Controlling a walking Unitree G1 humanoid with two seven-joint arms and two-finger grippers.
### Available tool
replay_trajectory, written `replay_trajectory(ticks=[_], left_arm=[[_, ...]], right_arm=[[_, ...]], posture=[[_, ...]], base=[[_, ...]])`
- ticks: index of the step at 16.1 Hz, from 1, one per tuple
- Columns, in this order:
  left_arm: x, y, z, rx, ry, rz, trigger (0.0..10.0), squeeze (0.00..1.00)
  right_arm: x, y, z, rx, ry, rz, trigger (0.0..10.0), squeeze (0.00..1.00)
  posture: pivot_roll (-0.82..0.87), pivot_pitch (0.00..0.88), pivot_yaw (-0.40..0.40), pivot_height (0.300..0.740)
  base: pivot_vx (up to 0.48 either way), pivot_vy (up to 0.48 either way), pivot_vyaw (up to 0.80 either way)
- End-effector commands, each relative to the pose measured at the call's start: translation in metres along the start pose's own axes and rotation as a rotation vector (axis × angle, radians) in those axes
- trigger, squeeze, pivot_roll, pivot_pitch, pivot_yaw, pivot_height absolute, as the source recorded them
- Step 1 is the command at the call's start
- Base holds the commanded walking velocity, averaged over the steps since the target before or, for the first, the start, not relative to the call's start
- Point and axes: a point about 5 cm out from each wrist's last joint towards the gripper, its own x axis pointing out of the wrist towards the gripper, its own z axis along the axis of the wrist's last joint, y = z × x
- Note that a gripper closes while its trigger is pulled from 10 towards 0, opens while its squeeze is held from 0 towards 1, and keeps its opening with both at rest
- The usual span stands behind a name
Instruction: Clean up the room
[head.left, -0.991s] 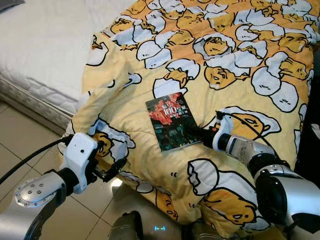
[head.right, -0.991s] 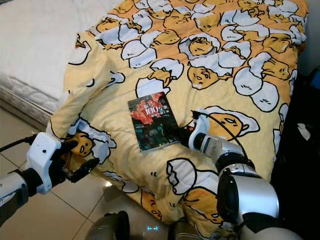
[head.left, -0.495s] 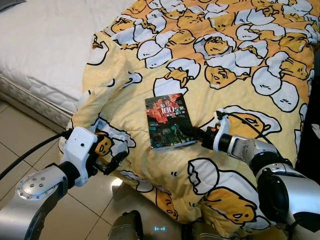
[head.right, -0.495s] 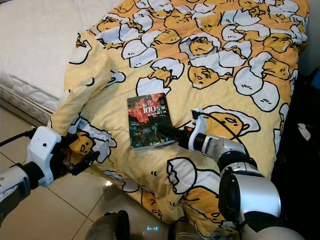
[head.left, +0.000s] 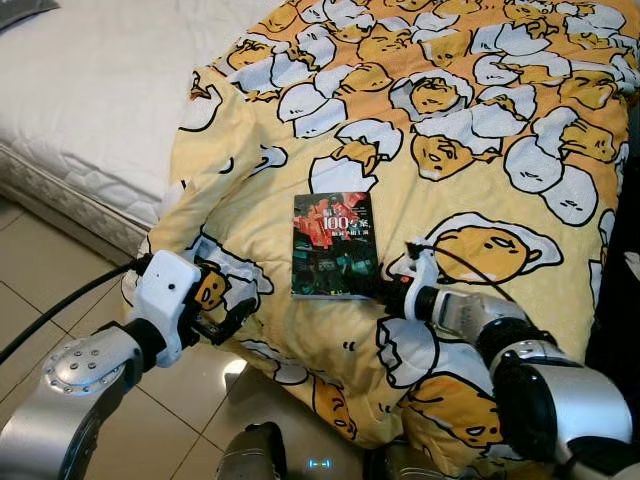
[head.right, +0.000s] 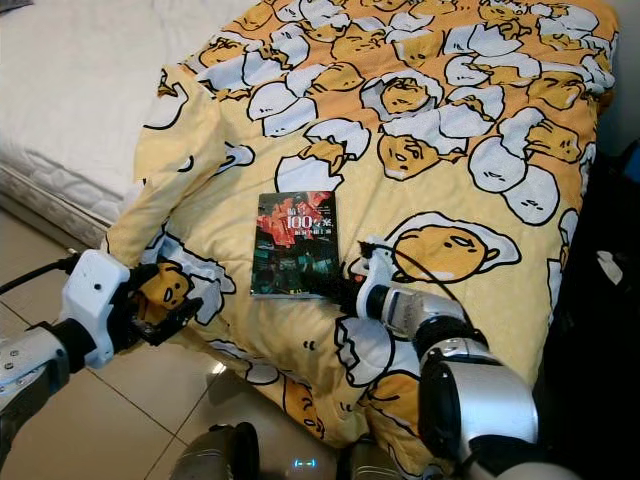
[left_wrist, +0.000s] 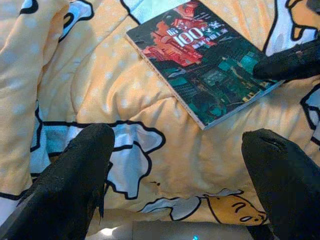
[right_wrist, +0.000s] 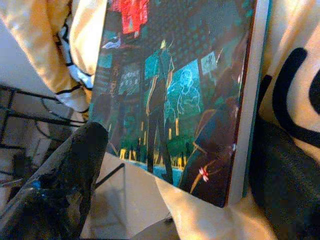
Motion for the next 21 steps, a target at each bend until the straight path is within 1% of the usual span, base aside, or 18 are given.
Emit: replay_trajectory(ticks=[1,2,3,5,6,7,8,9,10,11,13,16,17,19,21], left_arm=[[0.000,0.001,-0.004,0.002,0.015,0.007,10.0,0.00],[0.001,0.001,-0.004,0.004,0.016,0.010,10.0,0.00],[0.001,0.002,-0.004,0.005,0.015,0.013,10.0,0.00],[0.003,0.002,-0.004,0.007,0.012,0.017,10.0,0.00],[0.003,0.002,-0.004,0.007,0.010,0.018,10.0,0.00],[0.004,0.003,-0.003,0.007,0.008,0.019,10.0,0.00],[0.004,0.003,-0.003,0.007,0.007,0.020,10.0,0.00],[0.005,0.003,-0.003,0.007,0.006,0.021,10.0,0.00],[0.004,0.004,-0.003,0.008,0.006,0.022,10.0,0.00],[0.004,0.005,-0.004,0.009,0.009,0.026,10.0,0.00],[0.005,0.005,-0.006,0.008,0.015,0.030,10.0,0.00],[0.005,0.001,-0.008,-0.005,0.019,0.020,10.0,0.00],[0.005,0.001,-0.008,-0.007,0.018,0.015,10.0,0.00],[0.006,-0.005,-0.007,-0.023,0.020,-0.033,10.0,0.00],[0.004,-0.017,-0.011,-0.063,0.046,-0.153,10.0,0.00]], right_arm=[[0.001,-0.006,-0.012,0.003,0.040,-0.059,10.0,0.00],[0.002,-0.005,-0.012,0.026,0.023,-0.065,10.0,0.00],[0.004,0.000,-0.008,0.078,-0.020,-0.035,10.0,0.00],[0.007,0.012,0.006,0.216,-0.139,0.072,10.0,0.00],[0.008,0.015,0.009,0.241,-0.160,0.107,10.0,0.00],[0.008,0.017,0.010,0.253,-0.167,0.130,6.4,0.00],[0.009,0.019,0.011,0.262,-0.170,0.141,4.0,0.00],[0.010,0.020,0.012,0.276,-0.177,0.152,1.0,0.00],[0.010,0.021,0.012,0.292,-0.185,0.155,0.0,0.00],[0.011,0.022,0.012,0.313,-0.194,0.153,0.0,0.00],[0.012,0.021,0.008,0.316,-0.187,0.135,0.0,0.00],[0.017,0.017,0.000,0.332,-0.185,0.037,0.0,0.00],[0.018,0.017,-0.001,0.335,-0.184,0.025,0.0,0.00],[0.021,0.019,-0.003,0.347,-0.189,0.013,0.0,0.00],[0.024,0.023,0.000,0.382,-0.216,0.009,0.0,0.00]], posture=[[0.12,0.143,0.018,0.740],[0.12,0.139,0.018,0.740],[0.12,0.139,0.019,0.740],[0.12,0.134,0.019,0.740],[0.12,0.133,0.019,0.740],[0.12,0.132,0.019,0.740],[0.12,0.132,0.020,0.740],[0.12,0.136,0.022,0.740],[0.12,0.136,0.022,0.740],[0.12,0.141,0.022,0.740],[0.12,0.140,0.021,0.740],[0.12,0.139,0.022,0.740],[0.12,0.139,0.022,0.740],[0.12,0.138,0.023,0.740],[0.12,0.133,0.026,0.740]], base=[[0.000,0.000,0.00],[0.000,0.000,0.00],[0.000,0.000,0.00],[0.000,0.000,0.00],[0.000,0.000,0.00],[0.000,0.000,0.00],[0.000,0.000,0.00],[0.000,0.000,0.00],[0.000,0.000,0.00],[0.000,0.000,0.00],[0.000,0.000,0.00],[0.000,0.000,0.00],[0.000,0.000,0.00],[0.000,0.000,0.00],[0.000,0.000,0.00]])
